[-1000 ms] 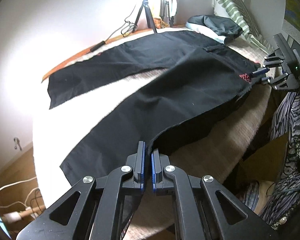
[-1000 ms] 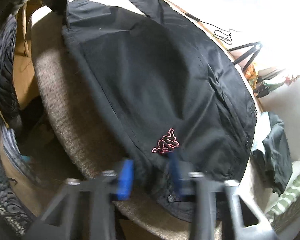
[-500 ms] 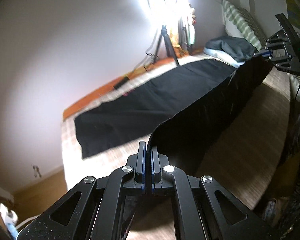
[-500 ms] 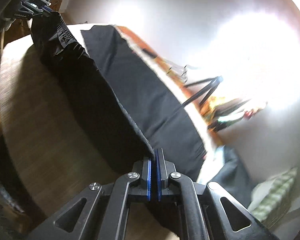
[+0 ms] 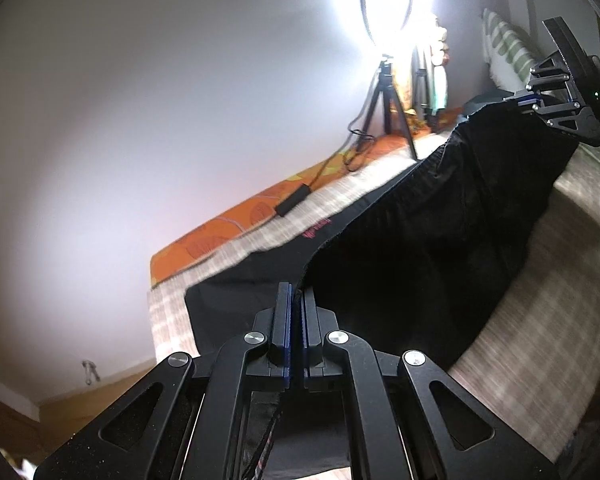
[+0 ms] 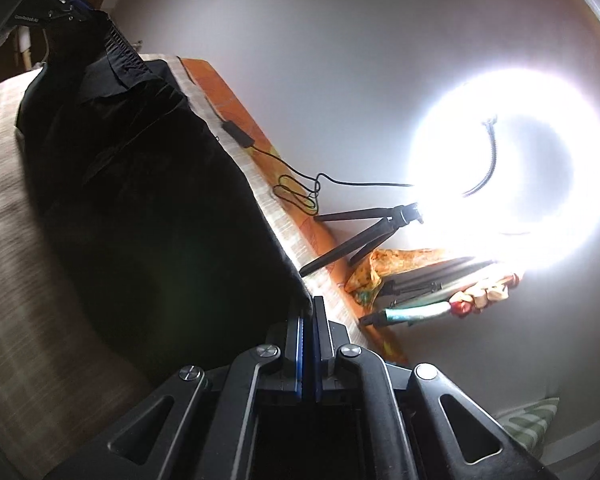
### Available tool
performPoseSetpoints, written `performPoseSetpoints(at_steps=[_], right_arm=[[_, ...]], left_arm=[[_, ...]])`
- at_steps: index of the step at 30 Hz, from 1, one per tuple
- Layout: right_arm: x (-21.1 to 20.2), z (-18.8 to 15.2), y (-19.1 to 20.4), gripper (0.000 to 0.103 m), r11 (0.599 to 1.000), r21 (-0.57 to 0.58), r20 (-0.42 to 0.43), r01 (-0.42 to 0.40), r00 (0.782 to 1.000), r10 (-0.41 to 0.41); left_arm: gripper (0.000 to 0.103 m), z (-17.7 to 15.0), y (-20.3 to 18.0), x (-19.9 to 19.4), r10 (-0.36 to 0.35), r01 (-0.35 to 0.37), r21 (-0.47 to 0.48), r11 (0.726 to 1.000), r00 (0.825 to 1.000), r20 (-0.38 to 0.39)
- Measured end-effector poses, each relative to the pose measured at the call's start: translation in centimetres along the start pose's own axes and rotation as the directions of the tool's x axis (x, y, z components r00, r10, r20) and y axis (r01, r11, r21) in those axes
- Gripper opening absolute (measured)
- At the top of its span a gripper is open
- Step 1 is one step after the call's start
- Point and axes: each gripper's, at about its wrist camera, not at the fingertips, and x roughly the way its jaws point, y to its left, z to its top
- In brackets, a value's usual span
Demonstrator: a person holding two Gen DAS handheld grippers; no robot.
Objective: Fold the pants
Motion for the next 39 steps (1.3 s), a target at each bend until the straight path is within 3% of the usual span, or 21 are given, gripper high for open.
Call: performPoseSetpoints(at_steps=[9, 21, 24, 26, 28, 33, 36, 39], right_arm=[[8.5, 2.1, -1.0, 0.000, 1.000, 0.025, -0.076, -0.014, 0.997, 0.015], [17.8, 2.6, 0.2, 0.000, 0.998, 0.037, -0.168, -0.059, 0.984, 0.065], [19.6, 2.0, 0.4, 0.001, 0.997, 0.036, -0.189, -0.075, 0.979, 0.080], [20.2, 1.8, 1.1, 0.001, 0.996, 0.031, -0.206, -0.080, 0.975, 0.084], [21.3, 1.6, 1.4, 0.001, 0.996, 0.033, -0.222, -0.086, 0.971, 0.091], [22.0, 1.4, 2.1, 0.001, 0.996, 0.038, -0.238, -0.081, 0.967, 0.088], [22.2, 1.6, 1.9, 0.001, 0.995, 0.054, -0.249, -0.082, 0.964, 0.093], [22.2, 1.8, 1.8, 0.005, 0.996, 0.055, -0.260, -0.069, 0.962, 0.081]], left_arm=[[0.002, 3.0, 2.0, 8.0, 0.024, -0.023, 0.008, 1.000, 0.997, -0.070], [0.002, 3.1, 2.6, 17.2, 0.042, -0.040, 0.012, 0.999, 0.982, -0.185], [0.008, 2.8, 3.4, 18.3, 0.023, -0.030, -0.032, 0.999, 0.976, -0.219], [0.026, 2.7, 4.2, 18.4, 0.034, -0.048, -0.058, 0.997, 0.976, -0.216], [0.035, 2.8, 5.3, 18.1, 0.023, -0.044, -0.093, 0.995, 0.977, -0.212], [0.040, 2.4, 9.5, 15.7, 0.054, -0.092, -0.192, 0.977, 0.979, -0.195], [0.042, 1.9, 11.8, 13.0, 0.140, -0.179, -0.224, 0.958, 0.974, -0.179], [0.042, 0.8, 13.1, 10.1, 0.156, -0.195, -0.271, 0.943, 0.975, -0.157]])
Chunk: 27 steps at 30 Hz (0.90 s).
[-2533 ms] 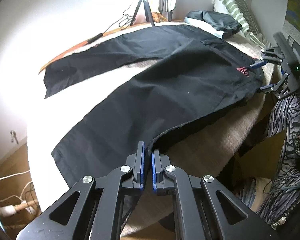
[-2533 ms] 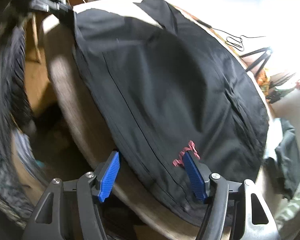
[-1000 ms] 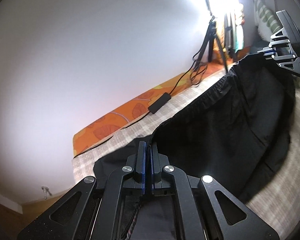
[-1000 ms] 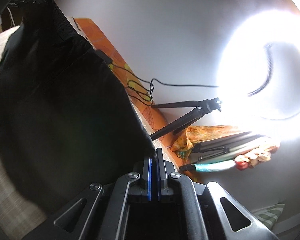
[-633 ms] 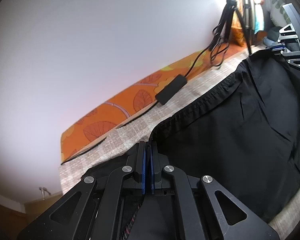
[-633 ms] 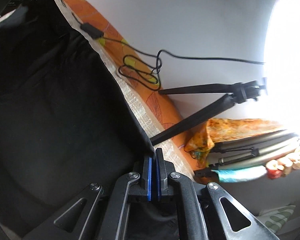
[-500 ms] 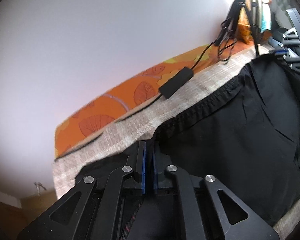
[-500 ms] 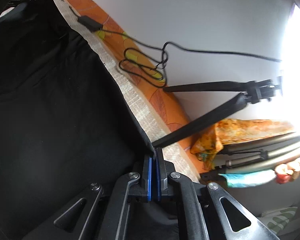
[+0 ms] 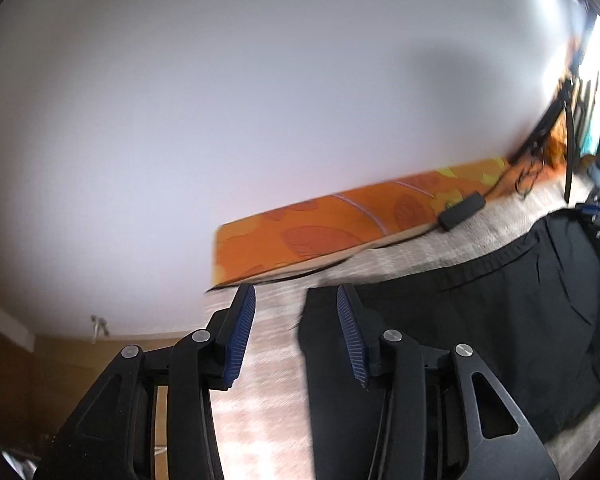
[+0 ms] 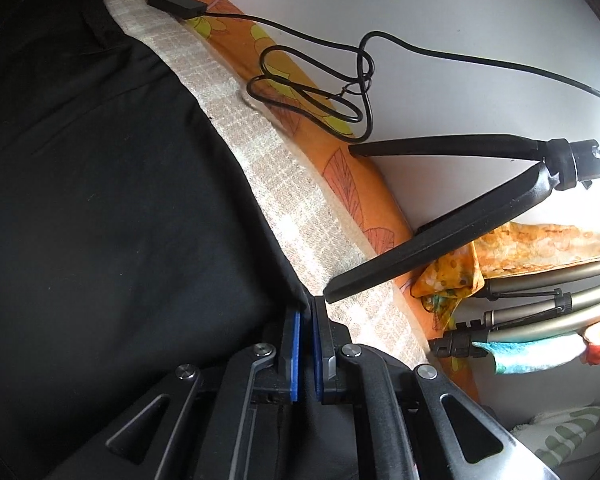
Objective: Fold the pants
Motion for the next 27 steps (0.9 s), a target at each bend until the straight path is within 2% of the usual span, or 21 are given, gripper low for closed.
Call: performPoseSetpoints(at_steps=[2, 3, 5, 6, 8, 10, 12, 14, 17, 18, 22, 25, 27], right_arm=[[-0.2, 0.1, -0.3, 0.026, 1.000, 0.009, 0.006, 0.019, 1.000, -0.019], [-0.7, -0.1, -0.5, 0.031, 1.000, 0.021, 0.017, 0.021, 1.000, -0.021], [-2.2, -0.8, -1.4, 0.048, 0.997, 0.080, 0.048, 0.008, 0.999, -0.012], [-3.1, -1.2, -1.8, 0.053, 0.994, 0.106, 0.065, 0.006, 0.998, -0.013], [-5.8, -3.0, -3.0, 0.067, 0.982, 0.187, 0.123, 0.004, 0.992, -0.028], [-8.5, -5.8, -4.4, 0.073, 0.954, 0.297, 0.164, -0.044, 0.986, -0.005], [-10.3, -9.4, -5.9, 0.078, 0.903, 0.417, 0.184, -0.106, 0.983, 0.030], [-12.3, -13.6, -7.0, 0.086, 0.823, 0.546, 0.193, -0.157, 0.979, 0.060], [-12.5, -20.7, -8.3, 0.088, 0.646, 0.726, 0.188, -0.236, 0.972, 0.143], [-12.3, -23.3, -8.3, 0.088, 0.562, 0.788, 0.183, -0.252, 0.967, 0.177], [-10.5, -28.9, -7.7, 0.088, 0.338, 0.900, 0.191, -0.277, 0.945, 0.266], [-8.4, -30.6, -7.3, 0.087, 0.220, 0.930, 0.211, -0.295, 0.918, 0.336], [-7.0, -31.0, -7.7, 0.086, 0.170, 0.939, 0.228, -0.300, 0.909, 0.350]], left_arm=[[0.042, -0.7, 0.6, -1.2, 0.001, -0.001, -0.007, 1.000, 1.000, 0.006], [0.042, -1.3, 0.7, -2.1, -0.001, 0.001, 0.001, 1.000, 1.000, 0.007], [0.042, -2.0, 0.2, -3.0, -0.006, 0.005, 0.023, 1.000, 1.000, 0.007], [0.042, -2.5, -0.3, -3.5, -0.013, 0.012, 0.034, 0.999, 1.000, 0.009], [0.043, -3.5, -1.3, -4.4, -0.048, 0.048, 0.047, 0.998, 0.999, 0.014], [0.043, -4.7, -2.5, -5.3, -0.086, 0.085, 0.053, 0.995, 0.996, 0.019], [0.043, -5.7, -3.9, -5.5, -0.119, 0.118, 0.062, 0.991, 0.993, 0.010], [0.043, -6.2, -4.9, -5.3, -0.144, 0.143, 0.073, 0.987, 0.990, 0.004], [0.043, -7.4, -5.9, -5.1, -0.188, 0.188, 0.056, 0.980, 0.982, -0.013], [0.043, -7.8, -6.0, -5.2, -0.205, 0.205, 0.044, 0.978, 0.979, -0.015], [0.043, -8.9, -6.4, -5.2, -0.281, 0.280, -0.040, 0.959, 0.960, -0.018], [0.049, -9.8, -6.0, -5.1, -0.338, 0.333, -0.127, 0.934, 0.941, -0.023], [0.049, -10.2, -5.8, -5.2, -0.362, 0.354, -0.163, 0.921, 0.932, -0.018]])
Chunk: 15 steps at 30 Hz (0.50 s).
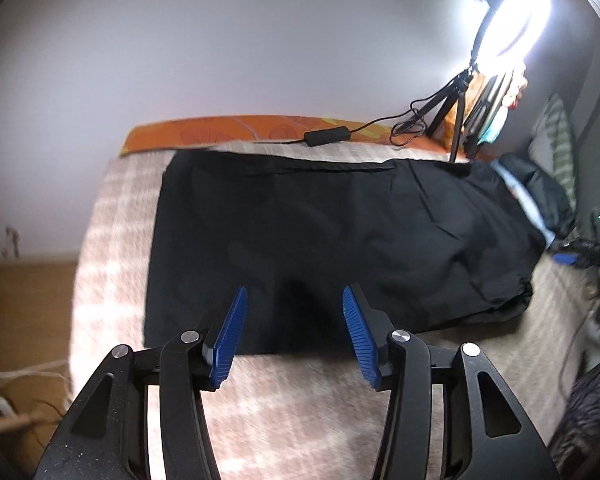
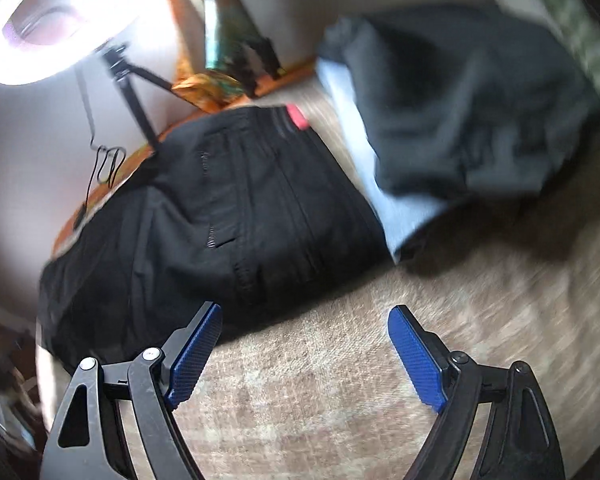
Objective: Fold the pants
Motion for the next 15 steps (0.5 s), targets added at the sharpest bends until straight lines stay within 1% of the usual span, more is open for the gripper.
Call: performPoseSetpoints(at_steps=[5, 6, 7, 9, 10, 11, 12, 13, 14, 15], right_arm=[[2.2, 0.7, -1.2, 0.086, 0.995, 0.091, -0.003, -0.049, 0.999, 0.050], [2.3, 0.8, -1.0, 0.086, 0.995, 0.086, 0.021, -0.041, 0.999, 0.040], [2.4, 0.8, -0.9, 0.086, 0.996, 0.081, 0.027, -0.040, 0.999, 0.038], [2.6, 1.0, -0.6, 0.084, 0.996, 0.080, 0.050, -0.040, 0.998, 0.036], [2.3, 1.0, -0.9, 0.076, 0.995, 0.091, 0.058, -0.034, 0.998, 0.029], [2.4, 1.1, -1.0, 0.063, 0.994, 0.101, 0.068, -0.036, 0.997, 0.029], [2.3, 1.1, -0.8, 0.059, 0.994, 0.105, 0.076, -0.044, 0.996, 0.036], [2.1, 1.0, -0.8, 0.048, 0.994, 0.100, 0.086, -0.037, 0.996, 0.029], [1.8, 1.0, -0.4, 0.026, 0.996, 0.084, 0.099, -0.027, 0.995, 0.019], [1.2, 1.0, 0.2, 0.026, 0.999, 0.050, 0.108, -0.010, 0.994, 0.005]], left_arm=[[0.049, -0.9, 0.2, -0.4, -0.028, 0.028, -0.045, 0.999, 1.000, -0.006], [0.049, -1.0, 0.2, -0.5, -0.030, 0.030, -0.048, 0.998, 1.000, -0.004], [0.049, -1.1, 0.2, -0.7, -0.030, 0.030, -0.050, 0.998, 1.000, 0.000], [0.049, -1.2, 0.2, -0.9, -0.028, 0.028, -0.055, 0.998, 1.000, 0.004], [0.049, -1.3, 0.3, -0.9, -0.025, 0.025, -0.059, 0.998, 1.000, 0.005], [0.049, -1.3, 0.4, -0.9, -0.022, 0.023, -0.065, 0.998, 1.000, 0.007], [0.049, -1.3, 0.5, -0.9, -0.022, 0.023, -0.072, 0.997, 1.000, 0.010], [0.049, -1.3, 0.7, -0.9, -0.024, 0.025, -0.082, 0.996, 1.000, 0.013], [0.049, -1.3, 0.8, -1.0, -0.025, 0.026, -0.090, 0.996, 1.000, 0.016], [0.049, -1.4, 1.0, -1.0, -0.020, 0.022, -0.096, 0.995, 1.000, 0.019]])
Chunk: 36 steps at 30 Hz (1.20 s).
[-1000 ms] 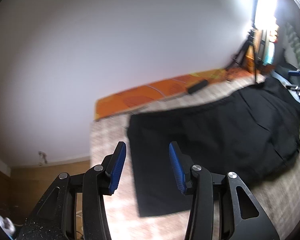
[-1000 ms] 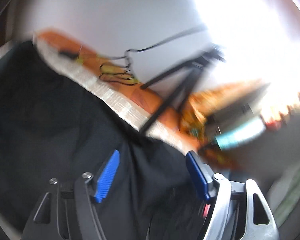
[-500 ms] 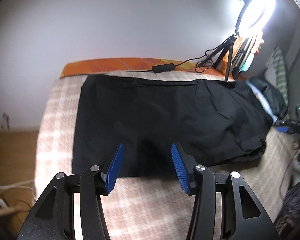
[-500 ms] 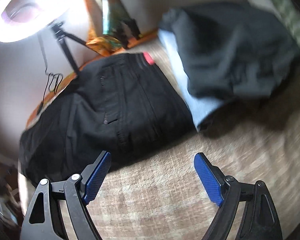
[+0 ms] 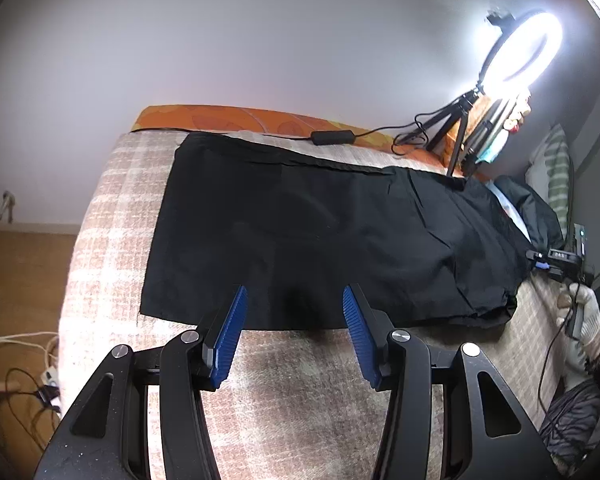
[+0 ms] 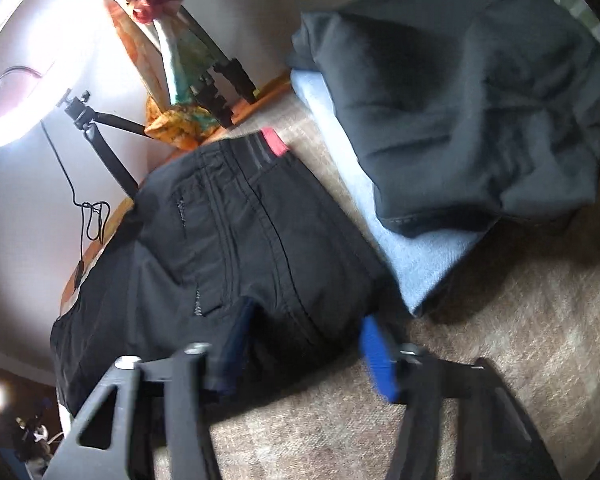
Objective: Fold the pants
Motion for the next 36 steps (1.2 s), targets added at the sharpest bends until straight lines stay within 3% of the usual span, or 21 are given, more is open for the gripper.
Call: performPoseSetpoints(at_steps=[3, 7, 10, 11, 14, 18, 23, 26, 31, 36], right_arm=[[-2.2, -0.1, 2.3, 0.022, 0.990, -0.129, 0.082, 0.060, 0.995, -0.050], [-2.1, -0.9, 4.8, 0.021, 0.939, -0.280, 0.102, 0.199, 0.979, -0.177], [-2.5, -2.1, 6.6, 0.036, 0.880, -0.367, 0.132, 0.301, 0.954, -0.271], [-2.9, -2.3, 7.2, 0.041, 0.873, -0.379, 0.141, 0.307, 0.951, -0.274], [-4.8, -3.6, 9.5, 0.042, 0.845, -0.448, 0.190, 0.291, 0.955, -0.228], [-5.9, -5.8, 14.4, 0.051, 0.796, -0.585, 0.160, 0.152, 0.985, -0.070], [-5.1, -9.8, 23.0, 0.057, 0.639, -0.769, 0.042, -0.037, 0.993, 0.107], [-3.7, -12.7, 28.4, 0.058, 0.512, -0.849, -0.047, -0.130, 0.984, 0.172], [-0.6, -17.7, 35.9, 0.058, 0.321, -0.925, -0.140, -0.203, 0.968, 0.210], [2.8, -22.0, 41.7, 0.058, 0.183, -0.945, -0.235, -0.271, 0.952, 0.196]], left_arm=[[0.049, -0.1, 0.7, -0.2, 0.018, -0.018, -0.018, 1.000, 1.000, 0.006], [0.049, -0.1, 2.2, -0.7, 0.030, -0.028, -0.061, 0.998, 0.999, 0.020], [0.049, -0.1, 3.5, -1.1, 0.039, -0.036, -0.088, 0.995, 0.999, 0.034], [0.049, 0.0, 4.0, -1.3, 0.041, -0.038, -0.096, 0.995, 0.998, 0.038], [0.049, 0.0, 5.5, -1.6, 0.036, -0.030, -0.130, 0.991, 0.998, 0.050], [0.049, -0.1, 6.4, -1.9, 0.039, -0.032, -0.136, 0.990, 0.998, 0.051], [0.049, -0.4, 7.2, -2.4, 0.040, -0.031, -0.138, 0.990, 0.998, 0.057], [0.049, -0.6, 7.8, -2.8, 0.039, -0.030, -0.147, 0.989, 0.997, 0.062], [0.049, -0.9, 8.8, -3.4, 0.033, -0.022, -0.155, 0.988, 0.997, 0.067], [0.049, -1.2, 9.6, -3.8, 0.031, -0.019, -0.161, 0.987, 0.997, 0.068]])
